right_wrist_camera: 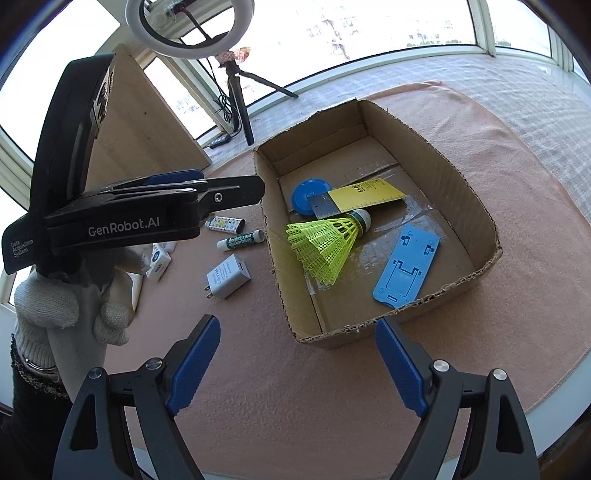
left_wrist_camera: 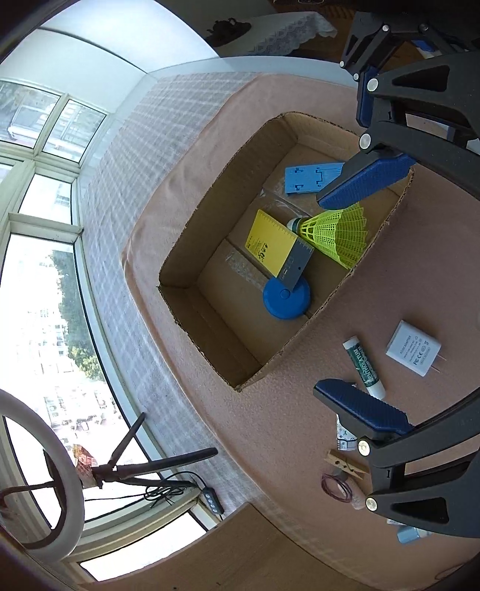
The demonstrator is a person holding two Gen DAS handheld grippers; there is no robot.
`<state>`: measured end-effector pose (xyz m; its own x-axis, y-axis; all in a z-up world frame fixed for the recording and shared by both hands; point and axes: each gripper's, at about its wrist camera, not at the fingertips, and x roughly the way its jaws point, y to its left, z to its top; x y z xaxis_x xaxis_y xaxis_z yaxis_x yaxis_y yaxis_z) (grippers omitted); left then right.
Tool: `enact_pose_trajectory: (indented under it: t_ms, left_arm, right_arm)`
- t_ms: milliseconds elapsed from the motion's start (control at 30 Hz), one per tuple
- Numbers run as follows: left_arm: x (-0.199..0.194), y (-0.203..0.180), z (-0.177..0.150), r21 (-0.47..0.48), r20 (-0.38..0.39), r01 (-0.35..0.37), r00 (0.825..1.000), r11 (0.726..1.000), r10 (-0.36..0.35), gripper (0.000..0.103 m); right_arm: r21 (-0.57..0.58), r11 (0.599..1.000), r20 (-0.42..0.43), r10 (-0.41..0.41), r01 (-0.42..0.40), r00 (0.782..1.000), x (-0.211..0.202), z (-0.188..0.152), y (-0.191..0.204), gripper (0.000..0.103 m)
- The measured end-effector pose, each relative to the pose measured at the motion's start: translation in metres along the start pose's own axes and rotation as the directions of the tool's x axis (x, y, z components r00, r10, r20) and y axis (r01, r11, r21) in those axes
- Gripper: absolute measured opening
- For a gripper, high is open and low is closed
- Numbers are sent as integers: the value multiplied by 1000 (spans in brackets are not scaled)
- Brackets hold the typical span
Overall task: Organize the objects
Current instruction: 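Move the left gripper back to the star-patterned tissue pack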
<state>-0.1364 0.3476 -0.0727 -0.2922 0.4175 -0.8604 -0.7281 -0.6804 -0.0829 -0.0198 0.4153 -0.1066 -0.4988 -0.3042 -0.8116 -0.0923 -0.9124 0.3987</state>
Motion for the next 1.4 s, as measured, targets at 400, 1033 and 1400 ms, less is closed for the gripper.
enact_pose_trajectory:
  t_ms: [400,1033,1400]
  left_arm:
    - [-32,100,-67,-185,-33,-103,995,977,98,95]
    - [-46,266,-135,-470,-101,-203,979,859,176,95]
    - [-3,302,-128,-530,-164,-200,978,824,131,87]
  right_arm:
    - [-82,996,-31,42,-44,999,22,11,44,83]
    - [-135,981,-140,123,-142,983,68,22,110,83]
    - [-123,987,-156,85,-105,984,68,16,102,83]
